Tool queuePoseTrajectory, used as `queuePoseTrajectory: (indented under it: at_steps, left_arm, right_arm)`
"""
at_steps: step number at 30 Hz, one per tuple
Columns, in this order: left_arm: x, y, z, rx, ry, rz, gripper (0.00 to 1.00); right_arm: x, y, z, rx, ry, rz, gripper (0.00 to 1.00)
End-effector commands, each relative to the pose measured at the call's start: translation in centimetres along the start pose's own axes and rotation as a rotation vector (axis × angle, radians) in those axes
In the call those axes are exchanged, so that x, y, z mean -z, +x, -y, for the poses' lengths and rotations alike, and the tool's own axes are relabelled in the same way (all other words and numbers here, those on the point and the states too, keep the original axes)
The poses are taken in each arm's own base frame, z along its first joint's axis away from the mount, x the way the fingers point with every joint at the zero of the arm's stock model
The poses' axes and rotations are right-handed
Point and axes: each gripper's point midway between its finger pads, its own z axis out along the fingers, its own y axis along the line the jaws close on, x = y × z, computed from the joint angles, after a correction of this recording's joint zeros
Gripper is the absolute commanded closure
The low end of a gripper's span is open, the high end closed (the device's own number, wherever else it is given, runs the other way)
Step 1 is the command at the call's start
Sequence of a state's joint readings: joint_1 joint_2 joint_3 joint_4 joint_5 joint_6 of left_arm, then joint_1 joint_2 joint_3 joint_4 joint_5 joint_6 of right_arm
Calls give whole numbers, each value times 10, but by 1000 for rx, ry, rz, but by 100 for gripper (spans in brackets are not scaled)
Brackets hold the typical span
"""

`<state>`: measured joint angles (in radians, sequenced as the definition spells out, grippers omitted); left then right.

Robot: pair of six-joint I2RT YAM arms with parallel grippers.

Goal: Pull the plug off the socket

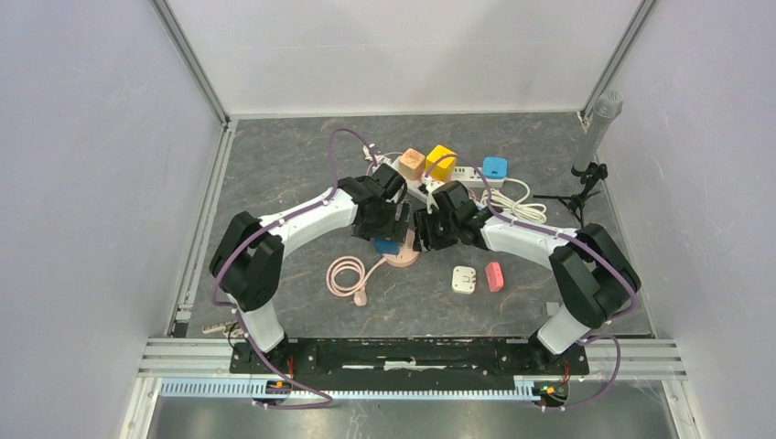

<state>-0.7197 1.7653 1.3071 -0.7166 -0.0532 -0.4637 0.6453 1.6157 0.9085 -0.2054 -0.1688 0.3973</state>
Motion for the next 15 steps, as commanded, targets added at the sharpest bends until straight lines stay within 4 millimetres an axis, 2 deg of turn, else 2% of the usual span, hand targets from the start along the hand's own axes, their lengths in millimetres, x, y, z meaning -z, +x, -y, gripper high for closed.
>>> queuePoseTrajectory:
  at_steps: [1, 10, 15]
  left_arm:
    - [8, -15, 2, 76, 4, 77, 9]
    - [6, -14, 6, 103, 25, 77, 40]
    - [11, -14, 8, 100, 38, 83, 47]
  right_arm:
    - [0, -21, -4, -29, -4, 80, 44]
    - [-12, -19, -15, -39, -79, 77, 46]
    - [-19, -12, -5, -13, -48, 44, 46]
